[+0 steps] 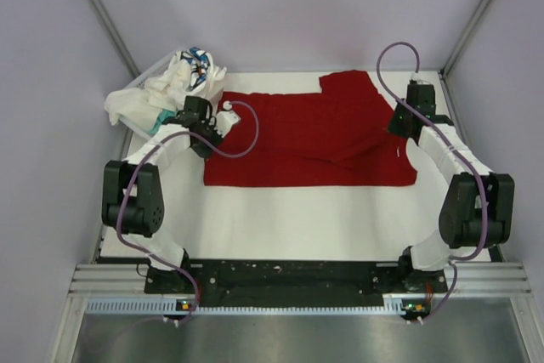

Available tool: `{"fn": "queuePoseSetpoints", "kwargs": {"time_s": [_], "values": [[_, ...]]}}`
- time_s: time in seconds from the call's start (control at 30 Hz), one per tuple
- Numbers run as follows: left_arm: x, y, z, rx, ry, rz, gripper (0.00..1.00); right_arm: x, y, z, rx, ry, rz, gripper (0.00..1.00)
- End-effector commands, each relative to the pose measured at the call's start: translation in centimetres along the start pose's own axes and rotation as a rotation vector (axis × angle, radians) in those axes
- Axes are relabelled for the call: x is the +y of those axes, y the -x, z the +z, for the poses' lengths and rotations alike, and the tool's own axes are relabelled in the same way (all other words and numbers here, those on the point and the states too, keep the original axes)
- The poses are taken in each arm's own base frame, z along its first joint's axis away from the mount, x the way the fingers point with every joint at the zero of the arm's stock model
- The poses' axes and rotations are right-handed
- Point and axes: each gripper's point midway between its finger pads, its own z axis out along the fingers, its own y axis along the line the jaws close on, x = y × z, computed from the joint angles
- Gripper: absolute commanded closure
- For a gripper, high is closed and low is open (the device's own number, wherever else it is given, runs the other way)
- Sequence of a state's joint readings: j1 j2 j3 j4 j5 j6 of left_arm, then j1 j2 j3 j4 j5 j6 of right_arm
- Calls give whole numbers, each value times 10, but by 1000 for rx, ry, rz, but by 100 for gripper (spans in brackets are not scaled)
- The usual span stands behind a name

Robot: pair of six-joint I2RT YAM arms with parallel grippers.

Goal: Fold and stack the t-shirts
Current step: Fold the flattened tshirt in 1/3 of the way

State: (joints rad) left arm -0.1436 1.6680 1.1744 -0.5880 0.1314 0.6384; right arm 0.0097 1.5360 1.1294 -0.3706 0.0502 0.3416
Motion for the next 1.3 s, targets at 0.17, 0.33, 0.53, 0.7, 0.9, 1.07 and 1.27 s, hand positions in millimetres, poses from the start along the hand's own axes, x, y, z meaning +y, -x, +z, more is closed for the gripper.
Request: {"fn": "queuePoseSetpoints", "kwargs": {"time_s": [0.17,0.33,0.53,0.7,0.9,1.07,1.27], "values": [[23,14,10,-8,57,5,100,-15,41,2,-92,-34,42,100],[28,14,18,12,66,-2,100,-1,25,22,-51,54,89,100],[40,13,25,45,109,-34,84,1,33,51,-34,35,140,100],[63,32,15,31,186,-86,59,-5,33,79,52,-36,160,63],[13,51,-35,-150,17,104,51,-51,30,2,-48,-277,217,31],[-47,7,-35,-139,-178,340,40,-58,-23,-35,-12,-238,224,19],[-51,-22,-10,-42,-177,389,35,-74,-72,-22,62,-272,282,32]]}}
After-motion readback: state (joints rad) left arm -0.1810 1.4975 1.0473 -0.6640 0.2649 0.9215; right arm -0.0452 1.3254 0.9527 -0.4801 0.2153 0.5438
